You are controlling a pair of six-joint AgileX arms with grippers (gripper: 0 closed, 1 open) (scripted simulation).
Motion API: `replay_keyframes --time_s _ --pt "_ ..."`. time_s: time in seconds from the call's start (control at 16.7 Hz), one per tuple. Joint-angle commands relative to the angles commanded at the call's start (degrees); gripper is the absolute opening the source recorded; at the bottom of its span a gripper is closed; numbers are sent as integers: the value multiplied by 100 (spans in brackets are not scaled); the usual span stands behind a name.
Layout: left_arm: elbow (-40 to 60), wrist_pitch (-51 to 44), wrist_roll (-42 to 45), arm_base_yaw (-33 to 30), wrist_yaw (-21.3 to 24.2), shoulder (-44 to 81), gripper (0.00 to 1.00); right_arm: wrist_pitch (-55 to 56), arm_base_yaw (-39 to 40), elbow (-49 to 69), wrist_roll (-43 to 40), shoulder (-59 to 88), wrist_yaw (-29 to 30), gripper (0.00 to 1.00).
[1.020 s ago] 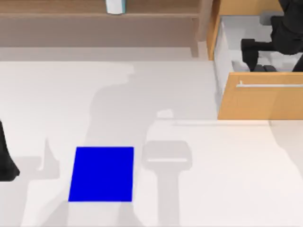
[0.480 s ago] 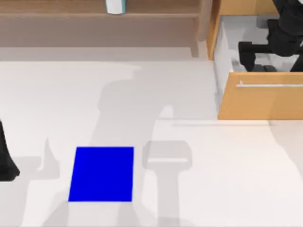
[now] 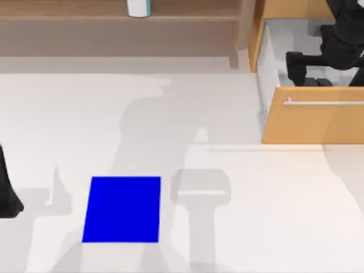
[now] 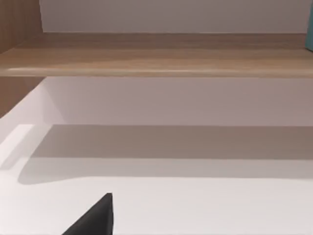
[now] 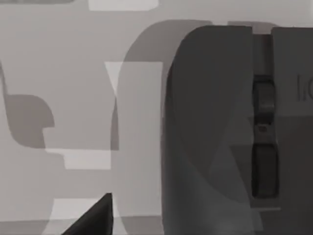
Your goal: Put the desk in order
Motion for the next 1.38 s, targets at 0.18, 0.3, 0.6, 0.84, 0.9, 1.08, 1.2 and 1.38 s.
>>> replay_keyframes --time_s 0.18,0.3,0.6,0.84,0.9,1.08,1.2,1.38 --pt "0 0 0 0 0 0 100 57 6 -68 7 -14 2 100" --pt "0 0 0 0 0 0 100 97 10 -105 12 -14 5 100" --pt "0 0 0 0 0 0 100 267 21 -151 20 74 15 100" --pt "0 0 0 0 0 0 100 412 16 -185 19 231 4 100" --pt "0 0 0 0 0 0 100 412 16 -185 19 231 4 100" --pt "0 0 0 0 0 0 100 412 16 -185 19 231 4 92" --pt "0 0 0 0 0 0 100 412 16 -185 19 231 4 77" --pt "0 0 0 0 0 0 100 412 16 -185 19 231 4 55"
